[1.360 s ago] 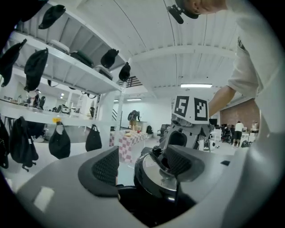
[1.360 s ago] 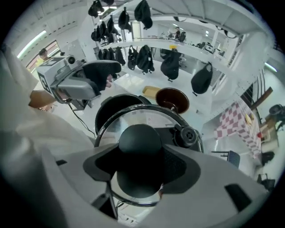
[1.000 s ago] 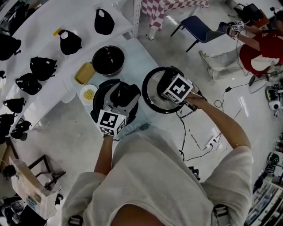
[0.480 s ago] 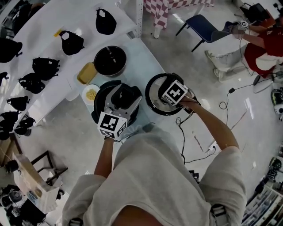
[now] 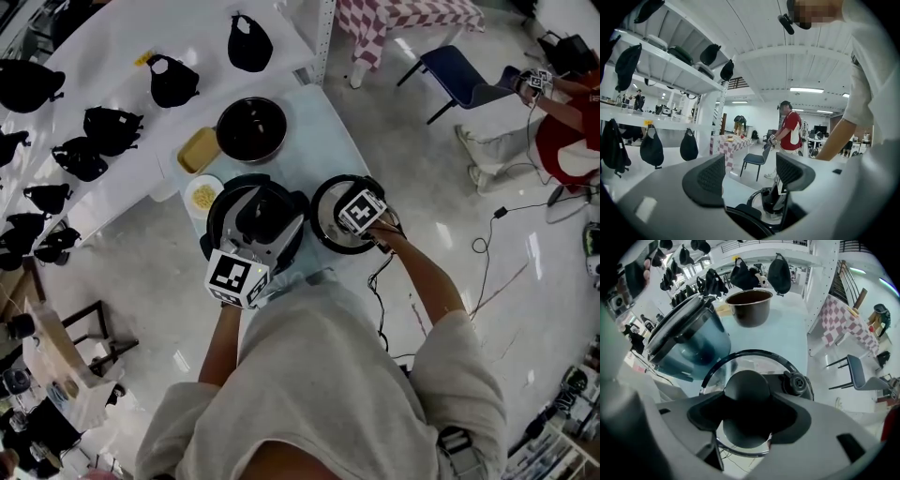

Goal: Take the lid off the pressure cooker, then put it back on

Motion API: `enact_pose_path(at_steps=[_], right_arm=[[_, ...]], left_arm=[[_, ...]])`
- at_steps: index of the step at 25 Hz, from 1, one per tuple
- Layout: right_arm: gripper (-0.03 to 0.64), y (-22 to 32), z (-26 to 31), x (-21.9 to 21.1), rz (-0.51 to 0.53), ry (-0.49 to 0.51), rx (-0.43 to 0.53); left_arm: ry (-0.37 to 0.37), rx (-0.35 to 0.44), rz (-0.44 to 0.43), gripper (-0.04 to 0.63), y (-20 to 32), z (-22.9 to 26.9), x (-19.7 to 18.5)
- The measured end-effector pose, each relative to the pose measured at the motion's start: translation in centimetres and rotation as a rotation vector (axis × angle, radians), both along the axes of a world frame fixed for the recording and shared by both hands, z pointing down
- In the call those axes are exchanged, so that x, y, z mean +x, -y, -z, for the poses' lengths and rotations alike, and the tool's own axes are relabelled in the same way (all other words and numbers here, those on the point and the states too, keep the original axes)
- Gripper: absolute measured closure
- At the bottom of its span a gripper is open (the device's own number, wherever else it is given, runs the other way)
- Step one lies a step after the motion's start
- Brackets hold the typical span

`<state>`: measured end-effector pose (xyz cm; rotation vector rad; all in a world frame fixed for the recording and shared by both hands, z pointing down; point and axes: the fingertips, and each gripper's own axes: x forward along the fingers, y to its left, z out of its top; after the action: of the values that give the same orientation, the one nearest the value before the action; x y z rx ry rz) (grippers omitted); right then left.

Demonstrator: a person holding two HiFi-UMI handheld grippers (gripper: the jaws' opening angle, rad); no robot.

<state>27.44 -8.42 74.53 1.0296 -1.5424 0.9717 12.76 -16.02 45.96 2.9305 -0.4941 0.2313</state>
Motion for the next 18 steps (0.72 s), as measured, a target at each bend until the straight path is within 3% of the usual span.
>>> enact_pose_path(at_steps=[18], right_arm=[[0.344, 0.9, -5.8, -1.1, -0.006, 0.011, 0.023]], left_arm=[[-0.002, -0.016, 0.033, 0.273, 1.4, -0.2, 0.4]])
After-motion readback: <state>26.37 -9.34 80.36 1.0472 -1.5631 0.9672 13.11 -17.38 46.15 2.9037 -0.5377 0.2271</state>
